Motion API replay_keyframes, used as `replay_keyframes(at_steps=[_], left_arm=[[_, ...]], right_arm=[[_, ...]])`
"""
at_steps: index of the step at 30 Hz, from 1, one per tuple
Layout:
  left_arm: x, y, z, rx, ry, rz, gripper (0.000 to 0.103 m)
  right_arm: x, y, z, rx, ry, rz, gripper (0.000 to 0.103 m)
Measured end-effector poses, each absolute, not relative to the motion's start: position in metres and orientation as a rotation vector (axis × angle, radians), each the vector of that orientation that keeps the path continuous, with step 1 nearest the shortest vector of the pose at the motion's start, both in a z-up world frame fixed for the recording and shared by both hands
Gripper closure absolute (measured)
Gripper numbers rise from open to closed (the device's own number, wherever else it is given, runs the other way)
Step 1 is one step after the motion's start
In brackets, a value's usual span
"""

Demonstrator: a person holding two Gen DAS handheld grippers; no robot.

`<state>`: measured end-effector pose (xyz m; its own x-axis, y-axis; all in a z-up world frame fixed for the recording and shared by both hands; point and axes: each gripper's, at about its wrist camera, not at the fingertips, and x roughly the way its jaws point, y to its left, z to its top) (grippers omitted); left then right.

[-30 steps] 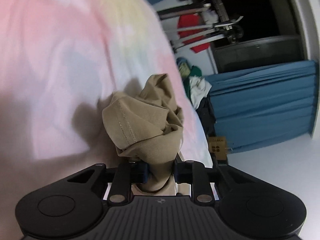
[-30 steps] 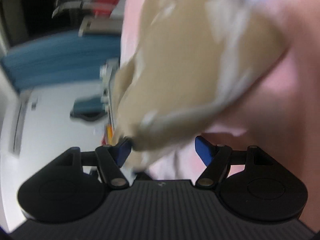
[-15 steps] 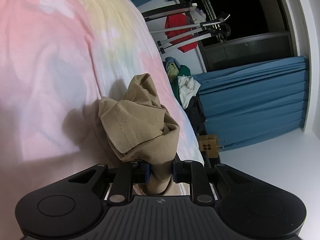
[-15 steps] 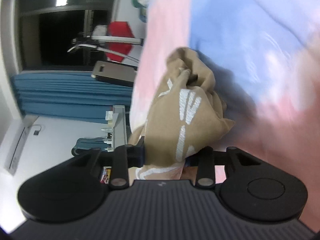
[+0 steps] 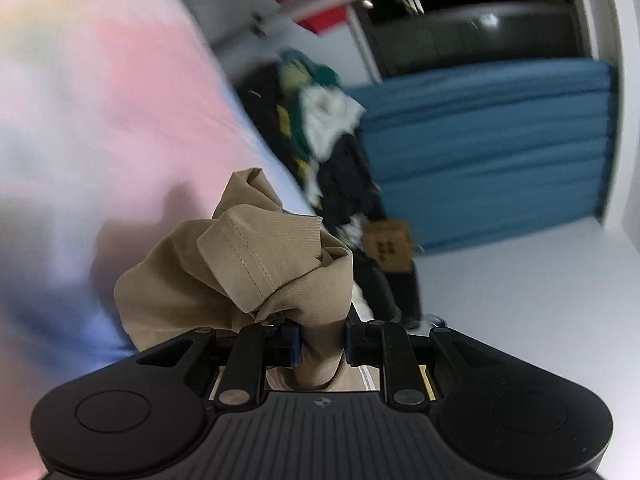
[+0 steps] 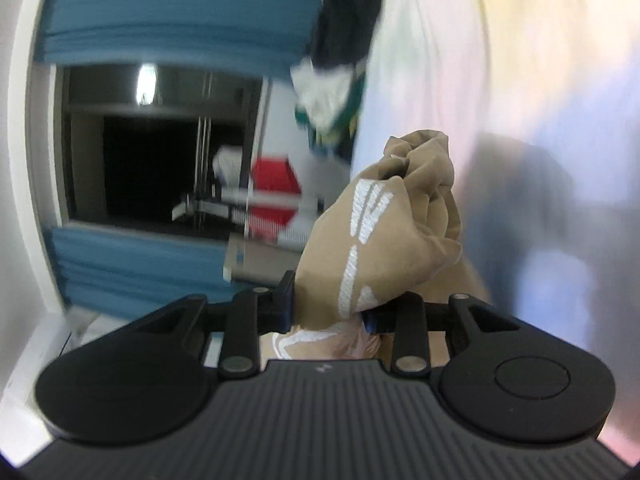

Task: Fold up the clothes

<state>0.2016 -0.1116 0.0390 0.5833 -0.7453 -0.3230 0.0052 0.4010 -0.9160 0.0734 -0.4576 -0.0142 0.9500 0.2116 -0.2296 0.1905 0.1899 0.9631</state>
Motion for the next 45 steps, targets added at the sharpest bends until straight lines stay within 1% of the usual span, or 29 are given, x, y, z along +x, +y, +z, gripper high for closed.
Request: replay_keyframes(at_steps=[3,5,7,11,15,18,21,24,25,26,29,30,31,32,33,36,38,39,40,41,42,43,45], left_arm=[[0.237,-0.185,0.034,-1.077,0.846,-0.619,0.082],[0.255,-0.226,0.029,-1.052,0.816,-0.682,0.082],[0.269,-0.261,0.018,-1.032,0.801,-0.728,0.082],[0.276,-0.295,-0.016,-0.932,0.813,-0.754,0.082],[0.267,-0.292,-0.066,-0.879,0.914,-0.721,0.082],[0.251,-0.276,-0.091,-0.842,0.959,-0.721,0.082],[0.231,-0.256,-0.112,-0.792,0.998,-0.712,0.079],[0.223,-0.247,-0.123,-0.721,1.022,-0.678,0.072],[0.222,-0.246,-0.123,-0.700,1.022,-0.667,0.069],[0.220,-0.245,-0.122,-0.679,1.021,-0.656,0.062],[0.206,-0.238,-0.098,-0.609,0.989,-0.641,0.047],[0.200,-0.235,-0.087,-0.580,0.971,-0.650,0.046],[0.194,-0.232,-0.076,-0.545,0.949,-0.659,0.041],[0.187,-0.229,-0.065,-0.510,0.926,-0.666,0.037],[0.181,-0.231,-0.050,-0.471,0.899,-0.678,0.036],[0.167,-0.240,-0.010,-0.377,0.842,-0.703,0.029],[0.150,-0.238,0.016,-0.324,0.796,-0.721,0.020],[0.141,-0.237,0.030,-0.298,0.769,-0.730,0.019],[0.131,-0.237,0.042,-0.270,0.743,-0.731,0.016],[0.122,-0.236,0.053,-0.241,0.718,-0.730,0.009],[0.110,-0.234,0.063,-0.217,0.689,-0.727,0.006],[0.098,-0.231,0.073,-0.194,0.660,-0.722,0.001],[0.074,-0.225,0.092,-0.152,0.606,-0.721,0.000]], right_arm=[[0.091,-0.513,0.001,1.321,0.276,-0.043,0.068],[0.100,-0.546,0.004,1.269,0.233,-0.074,0.068],[0.107,-0.570,-0.001,1.227,0.201,-0.093,0.068],[0.118,-0.596,-0.030,1.121,0.207,-0.113,0.068],[0.112,-0.597,-0.078,1.101,0.325,-0.130,0.068],[0.096,-0.586,-0.105,1.101,0.404,-0.123,0.068],[0.070,-0.572,-0.125,1.136,0.442,-0.124,0.067],[0.050,-0.555,-0.142,1.156,0.498,-0.158,0.065],[0.049,-0.553,-0.146,1.168,0.510,-0.175,0.064],[0.048,-0.553,-0.145,1.183,0.519,-0.186,0.062],[0.045,-0.551,-0.128,1.174,0.574,-0.226,0.053],[0.041,-0.548,-0.117,1.138,0.600,-0.245,0.048],[0.036,-0.545,-0.106,1.090,0.618,-0.261,0.042],[0.031,-0.540,-0.093,1.040,0.627,-0.273,0.040],[0.027,-0.535,-0.079,0.992,0.629,-0.282,0.036],[0.005,-0.517,-0.037,0.823,0.610,-0.285,0.035],[-0.012,-0.504,-0.010,0.713,0.574,-0.284,0.023],[-0.020,-0.497,0.003,0.661,0.556,-0.284,0.021],[-0.029,-0.490,0.016,0.620,0.538,-0.281,0.015],[-0.033,-0.484,0.027,0.594,0.525,-0.277,0.014],[-0.038,-0.478,0.038,0.573,0.515,-0.274,0.015],[-0.043,-0.473,0.047,0.557,0.506,-0.273,0.015],[-0.058,-0.461,0.061,0.518,0.488,-0.281,0.015]])
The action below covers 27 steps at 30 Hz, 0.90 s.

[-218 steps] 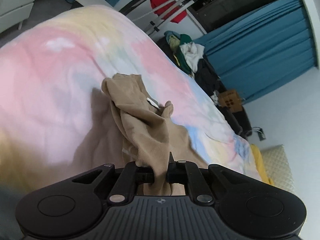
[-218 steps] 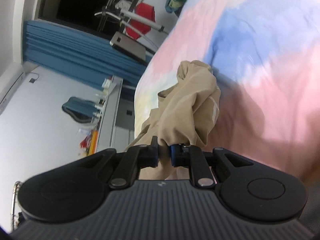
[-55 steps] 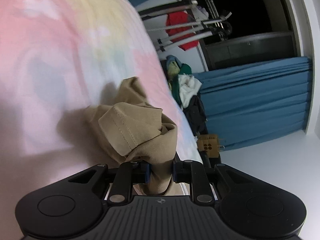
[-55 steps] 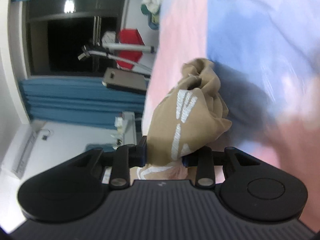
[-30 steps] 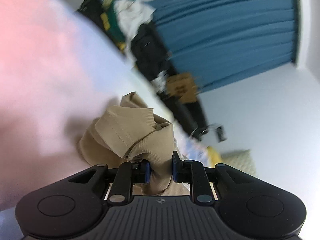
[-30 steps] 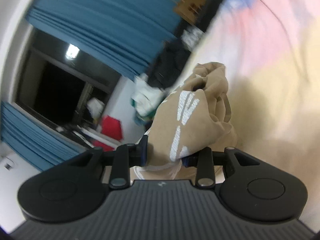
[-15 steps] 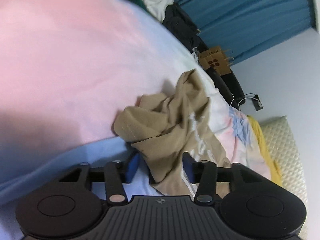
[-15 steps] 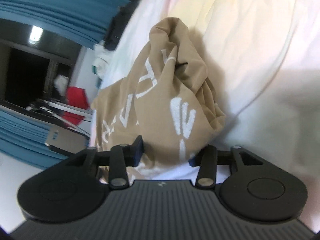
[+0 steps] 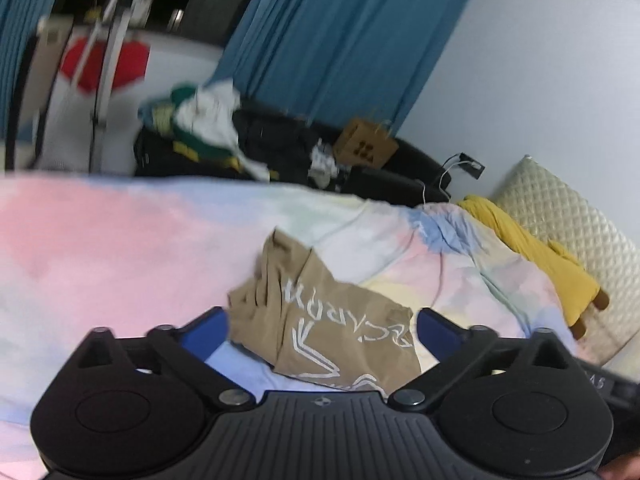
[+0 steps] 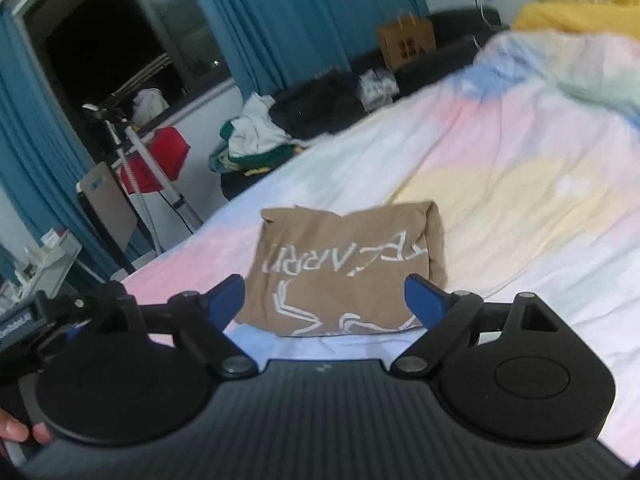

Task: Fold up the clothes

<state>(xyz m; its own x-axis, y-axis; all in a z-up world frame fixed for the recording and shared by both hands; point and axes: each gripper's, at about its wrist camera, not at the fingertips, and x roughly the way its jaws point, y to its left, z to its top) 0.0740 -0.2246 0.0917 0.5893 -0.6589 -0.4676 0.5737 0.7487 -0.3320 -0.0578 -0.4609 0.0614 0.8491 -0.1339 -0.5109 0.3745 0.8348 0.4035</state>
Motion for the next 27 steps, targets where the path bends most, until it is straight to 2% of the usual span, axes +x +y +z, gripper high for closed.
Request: replay_keyframes(at_steps=[6,11,17,27], left_arm=[[0.005,-0.194,0.125,-0.046,0.511,-0.711,0.000],[-0.040,-0.175,0.128,0.023,0.447,-0.695,0.000],[-0.071,-0.163,0.110,0.091,0.382,-0.668,0.000],[-0.065,-0.165,0.064,0.137,0.332,-0.634,0.000]], right_arm=[[-0.098,-0.421,0.087,0.408,0.436,-0.284,0.015],[-0.128,-0.389,0.079,0.374,0.371,-0.286,0.015],[-0.136,-0.358,0.060,0.279,0.333,-0.316,0.015],[-0.123,-0.341,0.031,0.212,0.322,-0.365,0.015]])
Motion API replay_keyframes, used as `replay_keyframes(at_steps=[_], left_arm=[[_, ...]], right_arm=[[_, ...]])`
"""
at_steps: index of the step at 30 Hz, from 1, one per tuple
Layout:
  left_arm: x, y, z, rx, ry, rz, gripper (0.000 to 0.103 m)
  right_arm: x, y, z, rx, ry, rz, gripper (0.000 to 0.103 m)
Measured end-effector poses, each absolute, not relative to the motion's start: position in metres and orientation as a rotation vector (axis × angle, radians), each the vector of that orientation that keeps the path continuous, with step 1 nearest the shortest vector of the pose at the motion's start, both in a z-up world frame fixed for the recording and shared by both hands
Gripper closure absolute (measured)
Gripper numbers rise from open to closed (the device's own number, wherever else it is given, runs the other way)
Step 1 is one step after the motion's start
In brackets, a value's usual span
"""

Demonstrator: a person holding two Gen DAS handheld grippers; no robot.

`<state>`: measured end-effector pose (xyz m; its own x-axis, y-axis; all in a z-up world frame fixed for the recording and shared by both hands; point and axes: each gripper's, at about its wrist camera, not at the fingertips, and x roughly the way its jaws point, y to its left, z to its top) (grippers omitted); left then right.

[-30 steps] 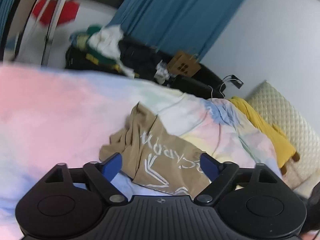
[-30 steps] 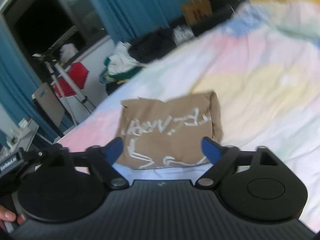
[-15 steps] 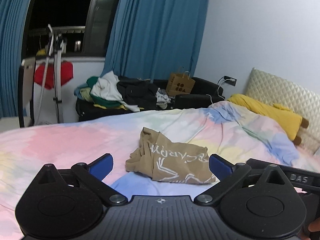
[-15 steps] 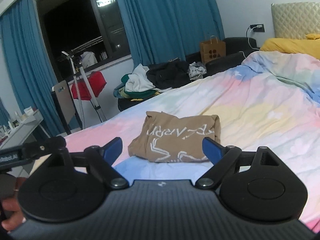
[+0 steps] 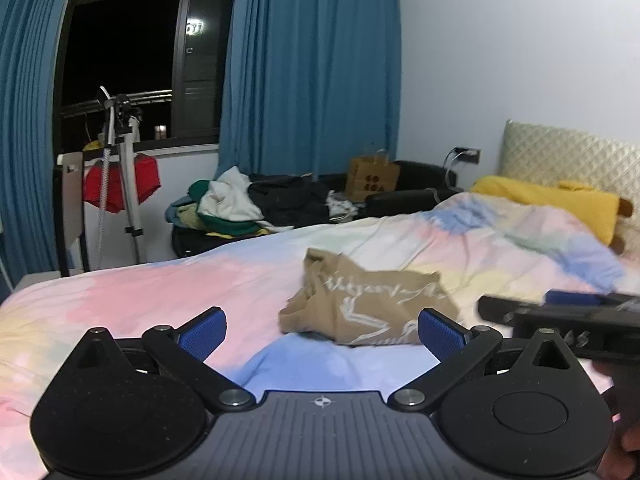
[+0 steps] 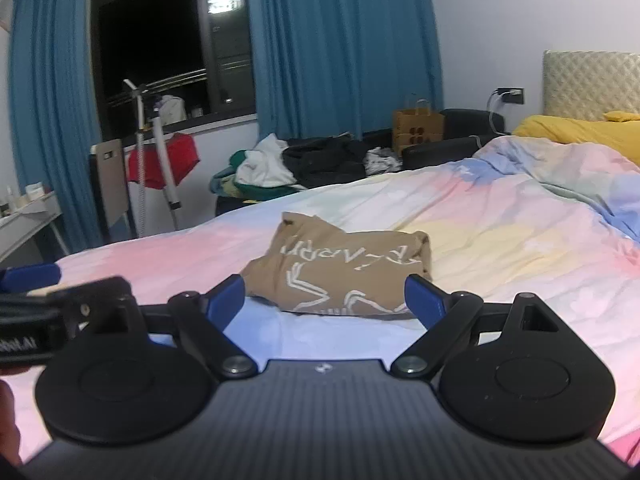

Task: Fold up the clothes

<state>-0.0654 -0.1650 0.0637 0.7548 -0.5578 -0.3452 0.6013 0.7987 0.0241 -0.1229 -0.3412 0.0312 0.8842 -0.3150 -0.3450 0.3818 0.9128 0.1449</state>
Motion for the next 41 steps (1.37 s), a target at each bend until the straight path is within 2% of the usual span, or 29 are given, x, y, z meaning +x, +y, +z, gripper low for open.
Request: replay_keyframes(at_steps=[11,41], left_arm=[[-0.043,-0.160,0.048,0.086,0.378,-0.604,0.000],[-0.048,-0.154,0.047,0.102,0.365,-0.587,0.000]], right_arm=[[-0.105,-0.343,0.005,0.187,0.387,-0.396,0.015],[-0.108,-0.335,0.006,0.138,0.384,-0.401,0.015]])
